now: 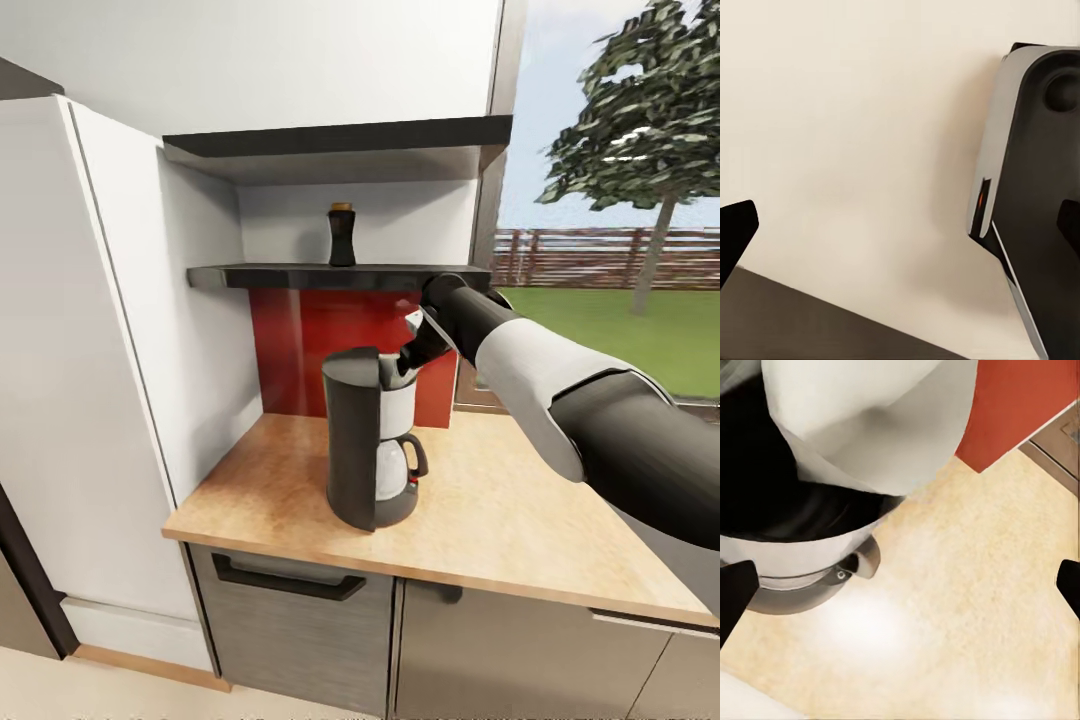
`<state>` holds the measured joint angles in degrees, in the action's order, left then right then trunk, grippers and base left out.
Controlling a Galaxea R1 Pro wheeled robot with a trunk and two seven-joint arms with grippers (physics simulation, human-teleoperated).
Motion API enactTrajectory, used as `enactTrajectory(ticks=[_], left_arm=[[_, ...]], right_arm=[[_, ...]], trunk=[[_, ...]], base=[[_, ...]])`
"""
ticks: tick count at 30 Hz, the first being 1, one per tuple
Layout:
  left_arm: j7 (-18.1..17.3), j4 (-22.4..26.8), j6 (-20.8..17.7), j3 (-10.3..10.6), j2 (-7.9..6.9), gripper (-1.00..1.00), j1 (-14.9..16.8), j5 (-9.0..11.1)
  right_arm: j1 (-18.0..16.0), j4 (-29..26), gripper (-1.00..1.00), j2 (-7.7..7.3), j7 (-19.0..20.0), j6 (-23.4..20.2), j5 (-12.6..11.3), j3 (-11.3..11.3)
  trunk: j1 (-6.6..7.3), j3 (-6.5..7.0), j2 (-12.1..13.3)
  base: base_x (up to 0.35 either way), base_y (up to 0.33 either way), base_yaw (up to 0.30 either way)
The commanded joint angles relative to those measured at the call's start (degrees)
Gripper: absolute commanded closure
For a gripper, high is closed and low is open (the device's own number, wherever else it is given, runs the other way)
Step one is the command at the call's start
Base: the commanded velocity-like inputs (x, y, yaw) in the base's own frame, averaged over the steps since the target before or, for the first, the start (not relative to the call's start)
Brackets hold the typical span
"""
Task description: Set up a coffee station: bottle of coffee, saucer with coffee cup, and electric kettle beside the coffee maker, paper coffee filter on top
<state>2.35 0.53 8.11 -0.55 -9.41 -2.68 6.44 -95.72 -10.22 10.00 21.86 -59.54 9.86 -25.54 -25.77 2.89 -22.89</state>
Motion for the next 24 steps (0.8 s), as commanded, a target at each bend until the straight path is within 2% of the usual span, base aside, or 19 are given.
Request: enactTrajectory(ticks=[1,19,24], left_arm=[[0.2,0.1,0.1,-0.1,0.0,-1.0,0.0,0.6],[0.3,0.1,0.3,-0.5,0.0,-1.0,0.0,0.9],[0.3,0.1,0.5,-0.5,0.0,-1.0,0.0,0.9]], right_arm=[[0.0,-0.1,-1.0,0.0,0.5,-0.1,0.6,0.0],[0.0,0.0,-1.0,0.0,0.5,-0.1,0.7,-0.1],[0.0,0.0,-1.0,0.0,0.5,-0.1,0.7,-0.1]], trunk=[[-0.01,-0.01,0.0],[-0.01,-0.01,0.0],[-0.01,-0.01,0.0]], base=[[-0.189,-0.223,0.0],[-0.236,-0.199,0.0],[-0.089,-0.057,0.0]])
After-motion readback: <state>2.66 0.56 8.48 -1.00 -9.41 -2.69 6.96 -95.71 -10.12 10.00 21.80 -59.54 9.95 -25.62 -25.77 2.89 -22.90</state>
